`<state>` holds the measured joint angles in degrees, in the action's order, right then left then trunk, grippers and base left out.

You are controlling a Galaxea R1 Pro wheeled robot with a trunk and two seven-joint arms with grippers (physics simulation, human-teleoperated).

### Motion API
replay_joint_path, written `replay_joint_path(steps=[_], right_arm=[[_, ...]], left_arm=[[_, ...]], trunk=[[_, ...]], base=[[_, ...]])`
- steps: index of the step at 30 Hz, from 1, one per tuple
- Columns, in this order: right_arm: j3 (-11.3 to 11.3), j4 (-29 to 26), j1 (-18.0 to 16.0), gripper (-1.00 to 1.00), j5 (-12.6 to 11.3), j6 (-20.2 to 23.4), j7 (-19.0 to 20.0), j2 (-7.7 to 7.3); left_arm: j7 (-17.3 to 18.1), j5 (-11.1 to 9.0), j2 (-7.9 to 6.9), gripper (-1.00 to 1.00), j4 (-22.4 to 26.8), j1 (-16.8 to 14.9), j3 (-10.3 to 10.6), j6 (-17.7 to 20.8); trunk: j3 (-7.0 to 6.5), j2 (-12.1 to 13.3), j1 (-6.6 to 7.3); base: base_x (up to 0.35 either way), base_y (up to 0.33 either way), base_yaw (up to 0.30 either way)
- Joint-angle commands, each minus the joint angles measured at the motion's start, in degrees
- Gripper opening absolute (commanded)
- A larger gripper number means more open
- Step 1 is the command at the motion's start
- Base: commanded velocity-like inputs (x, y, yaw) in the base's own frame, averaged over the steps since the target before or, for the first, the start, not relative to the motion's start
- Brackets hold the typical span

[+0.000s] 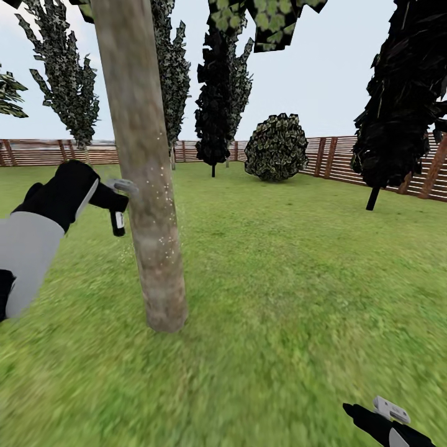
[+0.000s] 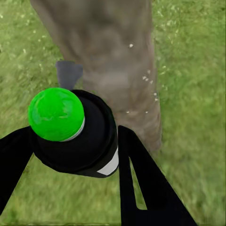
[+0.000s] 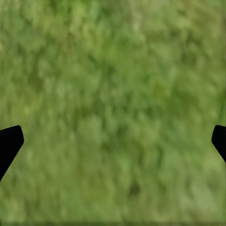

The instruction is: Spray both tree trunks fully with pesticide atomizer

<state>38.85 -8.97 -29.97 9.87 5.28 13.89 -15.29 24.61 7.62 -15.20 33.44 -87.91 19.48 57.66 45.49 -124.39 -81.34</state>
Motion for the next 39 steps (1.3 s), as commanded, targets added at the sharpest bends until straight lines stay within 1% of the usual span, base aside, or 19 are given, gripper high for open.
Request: replay_joint_path(steps=[1, 3, 4, 7, 9, 11, 13, 16, 17, 18, 19, 20, 23, 27, 29, 32, 33, 37, 39], right_arm=[[0.00, 0.00, 0.00, 1.00, 0.01, 0.01, 0.00, 0.00], [0.00, 0.00, 0.00, 1.00, 0.00, 0.03, 0.00, 0.00], [0.00, 0.00, 0.00, 1.00, -0.01, 0.01, 0.00, 0.00], [0.00, 0.00, 0.00, 1.00, 0.00, 0.01, 0.00, 0.00], [0.00, 0.00, 0.00, 1.00, 0.00, 0.00, 0.00, 0.00], [0.00, 0.00, 0.00, 1.00, 0.00, 0.04, 0.00, 0.00], [0.00, 0.00, 0.00, 1.00, 0.04, 0.02, 0.00, 0.00], [-0.01, 0.00, 0.00, 1.00, 0.01, 0.00, 0.00, 0.00], [0.00, 0.00, 0.00, 1.00, 0.01, 0.00, 0.00, 0.00], [0.00, 0.00, 0.00, 1.00, 0.03, 0.00, 0.00, 0.00], [0.00, 0.00, 0.00, 1.00, 0.01, 0.00, 0.00, 0.00], [0.00, 0.00, 0.00, 1.00, 0.03, 0.00, 0.00, 0.00], [-0.02, 0.00, 0.00, 1.00, 0.02, 0.03, 0.00, 0.00], [-0.07, 0.00, 0.00, 1.00, 0.06, 0.00, 0.00, 0.00], [-0.09, 0.00, 0.00, 1.00, 0.06, 0.03, 0.00, 0.00], [-0.09, 0.00, 0.00, 1.00, 0.06, 0.03, 0.00, 0.00], [-0.09, 0.00, 0.00, 1.00, 0.06, 0.01, 0.00, 0.00], [-0.09, 0.00, 0.00, 1.00, 0.03, 0.00, 0.00, 0.00], [-0.09, 0.07, 0.00, 1.00, 0.06, 0.00, 0.00, 0.00]], left_arm=[[0.00, 1.65, 0.06, -1.00, -1.77, -1.94, -0.03, 0.08], [0.00, 4.79, 0.27, -1.00, -3.24, -3.93, -0.05, 0.08], [0.00, 5.40, 0.31, -1.00, -3.50, -4.91, -0.06, 0.08], [0.00, 5.76, 0.34, -1.00, -4.02, -7.17, -0.03, 0.08], [0.00, 5.86, 0.41, -1.00, -6.59, -10.18, 0.02, 0.08], [0.00, 5.90, 0.49, -1.00, -8.51, -12.29, 0.03, 0.08], [0.00, 5.92, 0.65, -1.00, -9.27, -13.00, 0.07, 0.08], [0.00, 5.92, 0.90, -1.00, -13.25, -13.21, 0.31, 0.02], [0.00, 5.92, 0.93, -1.00, -15.03, -13.23, 0.95, -0.03], [0.00, 5.92, 0.95, -1.00, -16.69, -13.25, 2.35, -0.09], [0.00, 5.92, 0.95, -1.00, -17.22, -13.23, 3.35, -0.15], [0.00, 5.89, 0.96, -1.00, -17.36, -13.19, 3.64, -0.18], [0.00, 5.84, 0.92, -1.00, -18.38, -12.76, 4.06, -0.44], [-0.01, 5.89, 1.03, -1.00, -24.06, -11.80, 4.13, -1.43], [-0.07, 5.85, 1.02, -1.00, -26.05, -9.23, 4.08, -2.93], [-0.16, 5.77, 1.04, -1.00, -26.50, -5.43, 4.07, -4.53], [-0.17, 5.75, 1.10, -1.00, -26.50, -3.35, 4.07, -5.27], [-0.25, 5.67, 1.68, -1.00, -26.50, 0.41, 4.07, -6.95], [-0.26, 5.66, 1.81, -1.00, -26.44, 1.63, 4.03, -7.17]], trunk=[[0.01, 0.00, 0.00], [0.01, 0.00, 0.00], [0.01, 0.00, 0.00], [0.01, 0.00, 0.00], [0.01, 0.00, 0.00], [0.01, 0.00, 0.00], [0.01, 0.00, 0.00], [0.01, 0.00, 0.00], [0.01, 0.00, 0.00], [0.01, 0.00, 0.00], [0.01, 0.00, 0.00], [0.01, 0.00, 0.00], [0.01, 0.00, 0.00], [0.01, 0.00, 0.00], [0.01, 0.00, 0.00], [0.01, 0.00, 0.00], [0.01, 0.00, 0.00], [0.01, 0.00, 0.00], [0.01, 0.00, 0.00]], base=[[0.000, 0.000, 0.000], [0.000, 0.000, 0.000], [0.000, 0.000, 0.000], [0.000, 0.000, 0.000], [0.000, 0.000, 0.000], [0.000, 0.000, 0.000], [0.000, 0.000, 0.000], [0.000, 0.000, 0.000], [0.000, 0.000, 0.000], [0.000, 0.000, 0.000], [0.000, 0.000, 0.000], [0.000, 0.000, 0.000], [0.000, 0.000, 0.000], [0.000, 0.000, 0.000], [0.000, 0.000, 0.000], [0.000, 0.000, 0.000], [0.000, 0.000, 0.000], [0.000, 0.000, -0.064], [0.000, 0.000, -0.247]])
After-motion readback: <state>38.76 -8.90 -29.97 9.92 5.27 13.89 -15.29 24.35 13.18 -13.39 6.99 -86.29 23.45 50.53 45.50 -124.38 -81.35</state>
